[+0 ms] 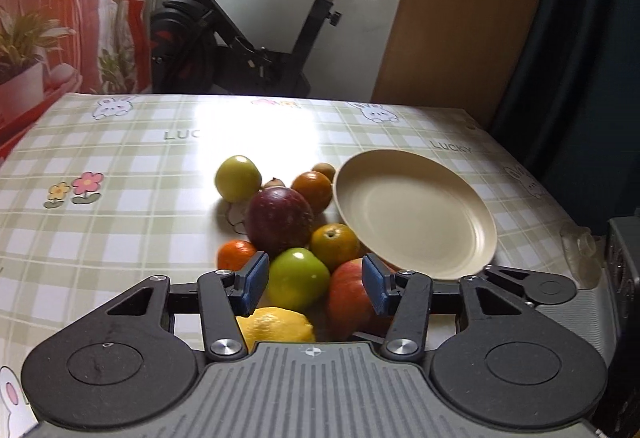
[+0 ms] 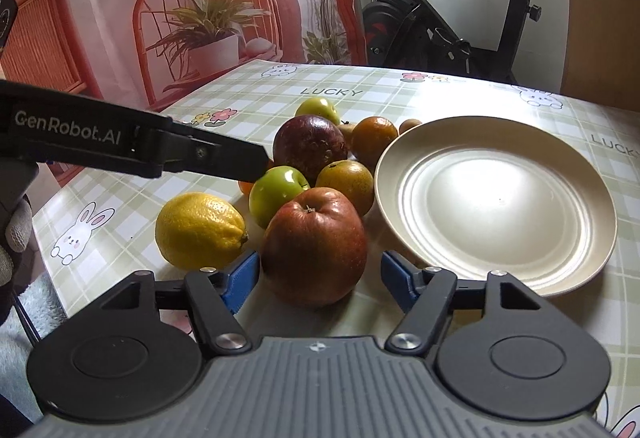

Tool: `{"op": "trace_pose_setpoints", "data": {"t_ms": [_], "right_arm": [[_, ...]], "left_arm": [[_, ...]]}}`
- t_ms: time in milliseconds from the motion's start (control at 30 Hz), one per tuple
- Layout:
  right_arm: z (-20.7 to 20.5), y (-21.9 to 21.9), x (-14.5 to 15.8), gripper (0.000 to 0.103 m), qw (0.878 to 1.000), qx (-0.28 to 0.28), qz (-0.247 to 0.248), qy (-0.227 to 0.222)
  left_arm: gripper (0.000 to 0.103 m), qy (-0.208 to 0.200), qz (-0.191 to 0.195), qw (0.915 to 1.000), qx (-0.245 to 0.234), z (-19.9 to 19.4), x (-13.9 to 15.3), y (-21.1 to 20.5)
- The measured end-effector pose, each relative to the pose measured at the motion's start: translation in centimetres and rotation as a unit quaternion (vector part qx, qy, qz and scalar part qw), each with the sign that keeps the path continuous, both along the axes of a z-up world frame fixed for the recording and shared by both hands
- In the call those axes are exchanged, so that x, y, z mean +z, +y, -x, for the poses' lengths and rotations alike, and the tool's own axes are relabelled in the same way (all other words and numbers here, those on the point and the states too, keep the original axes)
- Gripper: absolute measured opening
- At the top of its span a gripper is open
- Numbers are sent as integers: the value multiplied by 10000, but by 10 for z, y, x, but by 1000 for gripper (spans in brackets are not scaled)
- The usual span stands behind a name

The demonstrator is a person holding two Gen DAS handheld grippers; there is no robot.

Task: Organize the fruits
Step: 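Move the left tool down to the large red apple and close on it, then carry the red apple with the left tool onto the cream plate and release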

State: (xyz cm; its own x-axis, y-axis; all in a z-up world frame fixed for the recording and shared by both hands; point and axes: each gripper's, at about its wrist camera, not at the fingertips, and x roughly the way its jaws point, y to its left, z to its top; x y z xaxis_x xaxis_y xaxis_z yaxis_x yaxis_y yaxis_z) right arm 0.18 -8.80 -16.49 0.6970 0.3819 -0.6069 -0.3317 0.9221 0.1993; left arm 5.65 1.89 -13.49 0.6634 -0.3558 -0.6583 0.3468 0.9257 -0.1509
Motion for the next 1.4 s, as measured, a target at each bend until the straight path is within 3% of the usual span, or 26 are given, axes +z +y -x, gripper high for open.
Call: {"op": "trace_pose_setpoints", "data": {"t_ms": [267, 700, 767, 1067, 1400], "right_arm": [[0, -2, -4, 70, 9999, 76, -56, -110], [-3, -4, -11, 69, 9998, 97, -157, -120], [-3, -4, -11, 64, 9996, 148, -207, -123], [11, -10, -6, 62, 9999, 110, -20, -81], [9, -18, -8, 63, 9996, -58, -290, -37]], "left_arm": [[54, 300, 32, 9986, -425, -10, -17, -20], [56, 517, -62, 9972, -543, -13, -29, -34], [56, 505, -85, 9972, -545, -13, -30, -35], [59, 546, -52, 9959, -718, -8, -29, -45], [63, 657, 113, 9958, -619, -8, -36, -45]]}}
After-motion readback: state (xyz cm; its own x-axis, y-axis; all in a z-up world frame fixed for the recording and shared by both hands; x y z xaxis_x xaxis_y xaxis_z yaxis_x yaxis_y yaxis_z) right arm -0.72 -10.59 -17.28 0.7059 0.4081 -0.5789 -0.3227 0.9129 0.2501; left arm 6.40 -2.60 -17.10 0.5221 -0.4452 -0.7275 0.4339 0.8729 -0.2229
